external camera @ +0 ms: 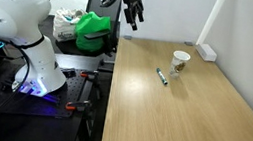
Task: Put the green marker inside the white cup
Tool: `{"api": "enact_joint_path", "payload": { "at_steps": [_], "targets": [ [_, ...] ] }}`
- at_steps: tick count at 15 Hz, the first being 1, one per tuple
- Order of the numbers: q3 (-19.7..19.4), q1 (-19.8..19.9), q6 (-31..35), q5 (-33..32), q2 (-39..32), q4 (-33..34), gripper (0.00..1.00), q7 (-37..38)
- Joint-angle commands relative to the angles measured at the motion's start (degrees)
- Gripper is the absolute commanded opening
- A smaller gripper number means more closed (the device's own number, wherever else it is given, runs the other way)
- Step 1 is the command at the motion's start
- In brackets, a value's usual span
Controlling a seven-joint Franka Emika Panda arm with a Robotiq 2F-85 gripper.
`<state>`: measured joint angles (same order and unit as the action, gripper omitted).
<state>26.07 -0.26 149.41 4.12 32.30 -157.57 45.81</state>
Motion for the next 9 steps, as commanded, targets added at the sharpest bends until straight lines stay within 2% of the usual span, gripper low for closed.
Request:
{"api": "enact_joint_path", "payload": {
  "at_steps": [1, 9],
  "targets": [
    [2.59, 4.56, 1.48, -4.49, -2.28, 0.96, 1.0, 9.59],
    [6.23, 11.77, 1.54, -17.41, -6.72, 3.05, 1.0, 32.18]
  ]
}}
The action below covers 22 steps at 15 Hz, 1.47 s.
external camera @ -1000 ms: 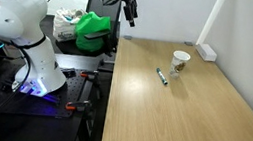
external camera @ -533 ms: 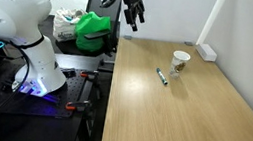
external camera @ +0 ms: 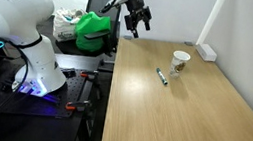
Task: Put the green marker inside the white cup
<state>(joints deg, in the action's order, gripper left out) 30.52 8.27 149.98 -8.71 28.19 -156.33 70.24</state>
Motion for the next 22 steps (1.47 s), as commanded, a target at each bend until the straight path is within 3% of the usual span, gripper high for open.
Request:
{"api": "enact_joint_path", "payload": {
  "at_steps": [1, 8, 9, 14, 15, 22],
  "targets": [
    [2.04, 3.92, 0.73, -6.35, -3.28, 2.18, 1.0, 10.46],
    [-0.64, 4.47, 4.24, -13.35, -10.65, 4.9, 1.0, 24.4],
    [1.7, 7.24, 5.3, -12.86, -11.22, 5.22, 1.0, 25.45],
    [3.92, 11.98, 5.38, -18.03, -15.86, 7.96, 1.0, 32.97],
    [2.39, 9.62, 4.23, -15.74, -12.99, 5.95, 1.0, 29.62],
    [2.94, 10.8, 4.27, -16.55, -15.31, 7.37, 1.0, 30.56]
  ]
}}
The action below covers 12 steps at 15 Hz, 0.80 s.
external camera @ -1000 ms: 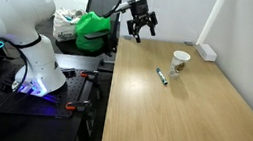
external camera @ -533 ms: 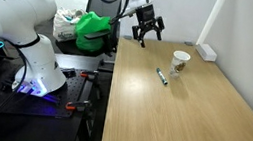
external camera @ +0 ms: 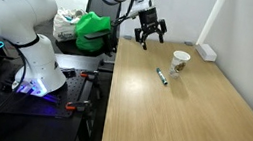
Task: Put the green marker inside the white cup
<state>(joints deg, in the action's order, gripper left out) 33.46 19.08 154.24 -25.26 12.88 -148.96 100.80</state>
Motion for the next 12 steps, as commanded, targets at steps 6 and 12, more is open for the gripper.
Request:
{"api": "enact_joint_path", "payload": {
  "at_steps": [6, 12],
  "targets": [
    [2.06, 1.83, -0.34, -2.58, -4.31, 0.97, 1.0, 7.83],
    [2.47, 2.91, 3.07, -13.14, -9.28, 1.63, 1.0, 19.39]
  ]
}}
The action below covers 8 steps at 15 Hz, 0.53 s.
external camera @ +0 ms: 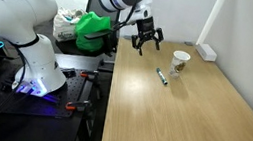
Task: Put the green marker inside the white cup
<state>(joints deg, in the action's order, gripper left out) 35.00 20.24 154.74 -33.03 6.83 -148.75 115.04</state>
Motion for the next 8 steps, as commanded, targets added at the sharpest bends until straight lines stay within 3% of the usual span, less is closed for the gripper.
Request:
{"api": "enact_joint_path", "payload": {
  "at_steps": [1, 4, 8],
  "targets": [
    [0.64, 1.81, 3.34, -7.29, -4.39, 1.75, 1.0, 6.37],
    [-0.4, 2.03, 5.87, -11.25, -8.32, 3.15, 1.0, 8.43],
    [-1.44, 1.71, 5.96, -10.62, -14.11, 5.97, 1.0, 7.8]
  ]
}}
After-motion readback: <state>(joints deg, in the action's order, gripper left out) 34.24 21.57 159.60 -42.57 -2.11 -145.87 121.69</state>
